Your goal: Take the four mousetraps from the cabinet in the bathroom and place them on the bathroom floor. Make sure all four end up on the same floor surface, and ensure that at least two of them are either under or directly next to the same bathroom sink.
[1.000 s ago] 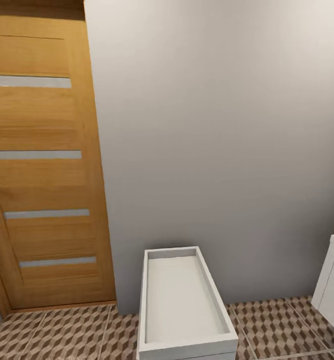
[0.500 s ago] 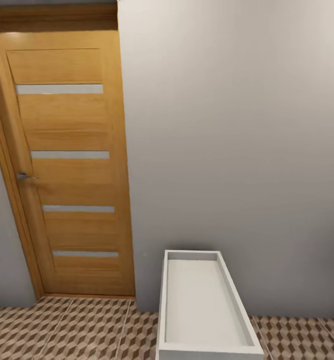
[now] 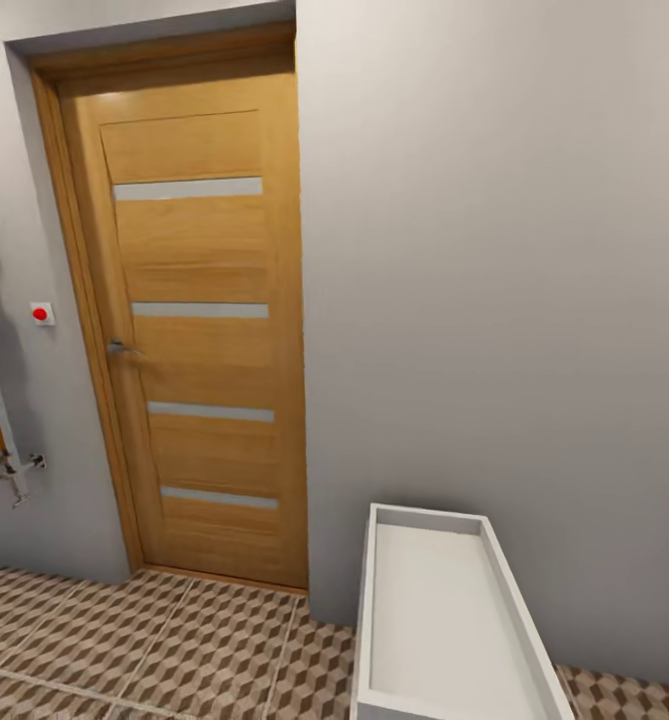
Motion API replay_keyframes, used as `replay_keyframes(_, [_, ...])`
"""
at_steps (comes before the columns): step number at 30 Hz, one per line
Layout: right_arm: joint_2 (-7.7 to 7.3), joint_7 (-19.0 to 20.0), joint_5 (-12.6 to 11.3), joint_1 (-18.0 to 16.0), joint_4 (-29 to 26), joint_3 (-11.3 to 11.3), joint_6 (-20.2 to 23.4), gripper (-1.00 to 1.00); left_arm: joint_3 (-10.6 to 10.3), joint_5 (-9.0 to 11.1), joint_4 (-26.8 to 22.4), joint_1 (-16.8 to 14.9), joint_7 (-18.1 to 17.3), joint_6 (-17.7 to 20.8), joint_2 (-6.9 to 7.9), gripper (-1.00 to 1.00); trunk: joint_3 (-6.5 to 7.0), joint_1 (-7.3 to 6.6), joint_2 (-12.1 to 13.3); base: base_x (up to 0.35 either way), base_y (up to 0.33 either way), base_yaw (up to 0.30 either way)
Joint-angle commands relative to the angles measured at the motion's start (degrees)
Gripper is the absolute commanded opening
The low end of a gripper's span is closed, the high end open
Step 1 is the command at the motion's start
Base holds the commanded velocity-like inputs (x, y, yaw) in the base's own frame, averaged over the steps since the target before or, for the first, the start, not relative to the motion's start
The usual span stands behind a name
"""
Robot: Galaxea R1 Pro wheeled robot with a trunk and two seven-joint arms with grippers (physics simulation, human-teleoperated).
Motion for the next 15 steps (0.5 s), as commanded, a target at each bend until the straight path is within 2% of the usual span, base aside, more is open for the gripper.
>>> replay_keyframes(1, [0.00, -0.05, -0.39, -0.08, 0.18, 0.29, -0.37, 1.00, -0.50, 0.41, -0.02, -0.02, 0.16, -0.07, 0.21, 1.00, -0.04, 0.00, -0.03, 0.000, 0.000, 0.287])
replay_keyframes(15, [0.00, -0.05, -0.39, -0.08, 0.18, 0.29, -0.37, 1.00, -0.55, 0.36, -0.02, -0.02, 0.14, -0.01, 1.10, 1.00, 0.38, 0.00, -0.03, 0.000, 0.000, 0.287])
